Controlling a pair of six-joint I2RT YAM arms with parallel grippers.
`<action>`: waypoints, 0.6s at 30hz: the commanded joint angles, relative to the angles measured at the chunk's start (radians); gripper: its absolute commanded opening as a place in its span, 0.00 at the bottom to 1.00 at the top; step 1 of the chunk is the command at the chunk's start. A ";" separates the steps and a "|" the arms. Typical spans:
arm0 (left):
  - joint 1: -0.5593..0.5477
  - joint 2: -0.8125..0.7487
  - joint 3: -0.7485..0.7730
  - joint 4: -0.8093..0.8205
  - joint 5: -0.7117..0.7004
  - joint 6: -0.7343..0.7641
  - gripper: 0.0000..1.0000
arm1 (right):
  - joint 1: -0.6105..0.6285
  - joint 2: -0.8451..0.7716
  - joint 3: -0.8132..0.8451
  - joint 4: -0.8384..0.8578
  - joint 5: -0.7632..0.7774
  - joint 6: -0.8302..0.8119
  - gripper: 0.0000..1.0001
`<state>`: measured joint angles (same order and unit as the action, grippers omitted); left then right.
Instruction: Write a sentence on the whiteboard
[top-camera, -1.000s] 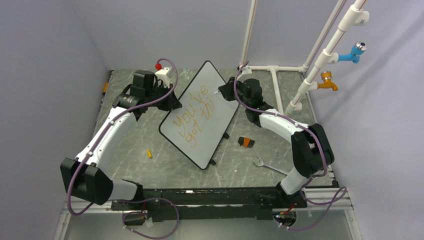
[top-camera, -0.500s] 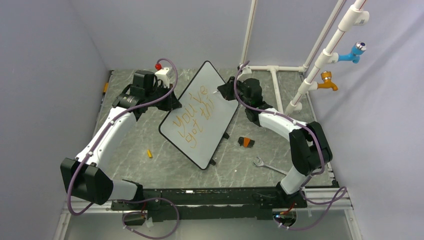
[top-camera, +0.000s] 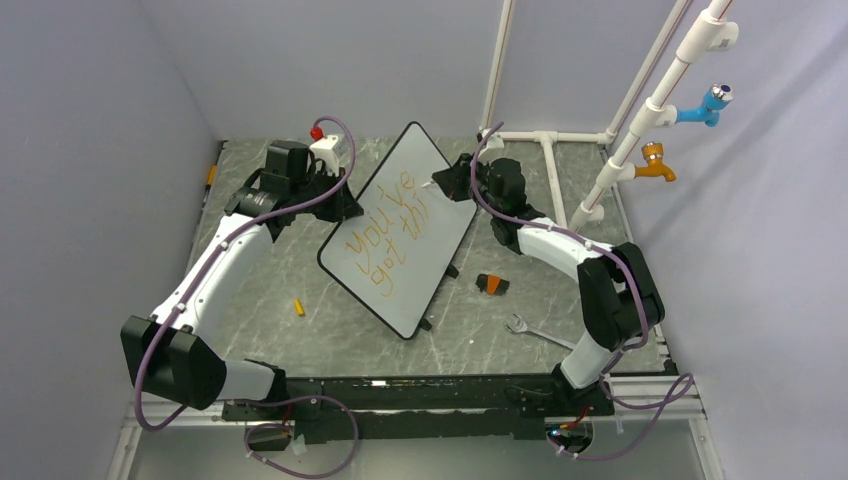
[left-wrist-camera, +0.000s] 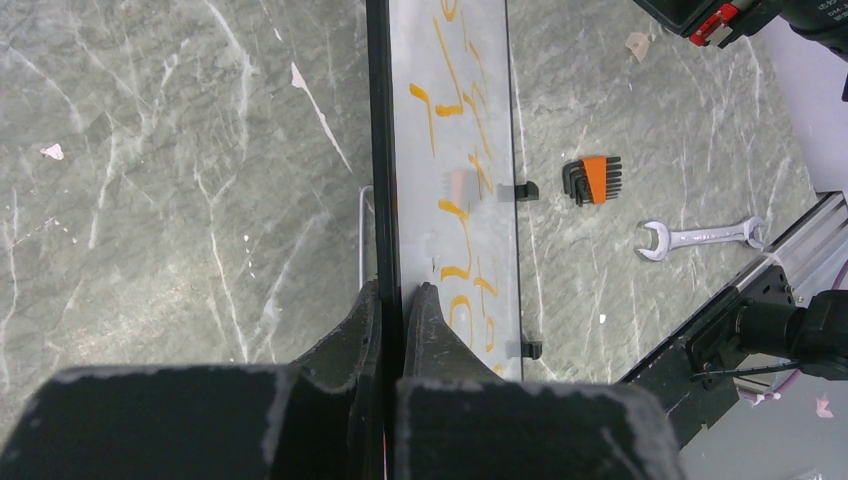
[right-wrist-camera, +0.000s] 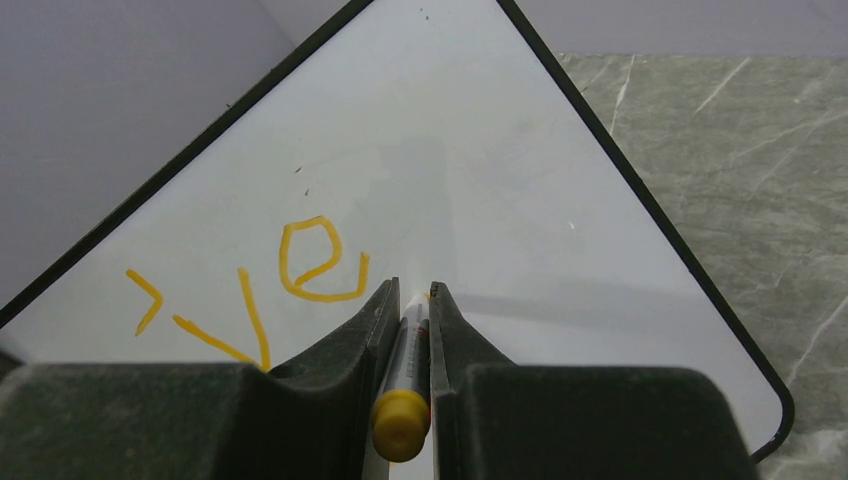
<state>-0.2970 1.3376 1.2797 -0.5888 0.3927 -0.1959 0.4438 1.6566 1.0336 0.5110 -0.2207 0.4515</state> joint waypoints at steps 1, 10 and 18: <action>0.003 -0.008 -0.002 -0.004 -0.135 0.163 0.00 | 0.004 -0.006 -0.024 0.055 -0.046 0.029 0.00; 0.004 -0.011 -0.001 -0.003 -0.133 0.163 0.00 | 0.006 -0.034 -0.088 0.067 -0.049 0.039 0.00; 0.002 -0.012 -0.003 -0.002 -0.132 0.161 0.00 | 0.005 -0.054 -0.133 0.069 -0.037 0.036 0.00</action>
<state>-0.2962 1.3376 1.2797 -0.5953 0.3855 -0.1982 0.4438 1.6279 0.9253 0.5655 -0.2417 0.4812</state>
